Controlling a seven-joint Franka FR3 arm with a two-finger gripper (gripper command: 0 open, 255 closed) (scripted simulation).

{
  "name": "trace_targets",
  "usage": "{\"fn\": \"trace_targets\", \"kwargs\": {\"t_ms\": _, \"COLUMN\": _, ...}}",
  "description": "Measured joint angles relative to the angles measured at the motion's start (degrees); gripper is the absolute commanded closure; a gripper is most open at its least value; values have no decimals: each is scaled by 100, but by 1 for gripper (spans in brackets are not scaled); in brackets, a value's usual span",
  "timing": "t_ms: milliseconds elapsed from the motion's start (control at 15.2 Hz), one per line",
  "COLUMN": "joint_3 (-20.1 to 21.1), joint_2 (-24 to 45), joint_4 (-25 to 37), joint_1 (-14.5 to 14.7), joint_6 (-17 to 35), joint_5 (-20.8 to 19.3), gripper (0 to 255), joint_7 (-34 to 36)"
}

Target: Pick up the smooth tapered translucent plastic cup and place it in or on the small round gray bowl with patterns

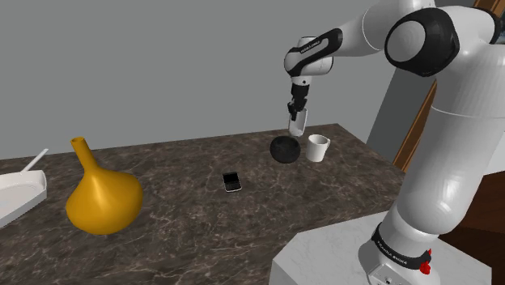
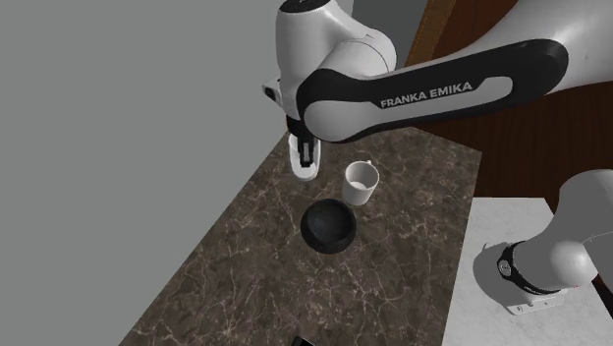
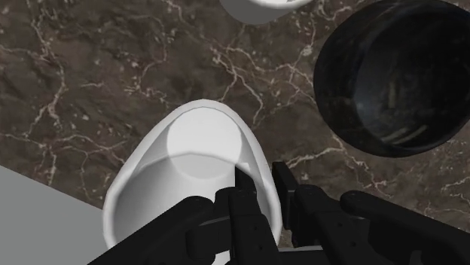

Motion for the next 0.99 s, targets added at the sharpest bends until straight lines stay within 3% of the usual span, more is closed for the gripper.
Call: {"fn": "trace_targets", "kwargs": {"t_ms": 990, "joint_3": -19, "joint_2": -286, "joint_4": 833, "joint_1": 18, "joint_6": -1096, "joint_5": -143, "gripper": 255, "joint_7": 121}}
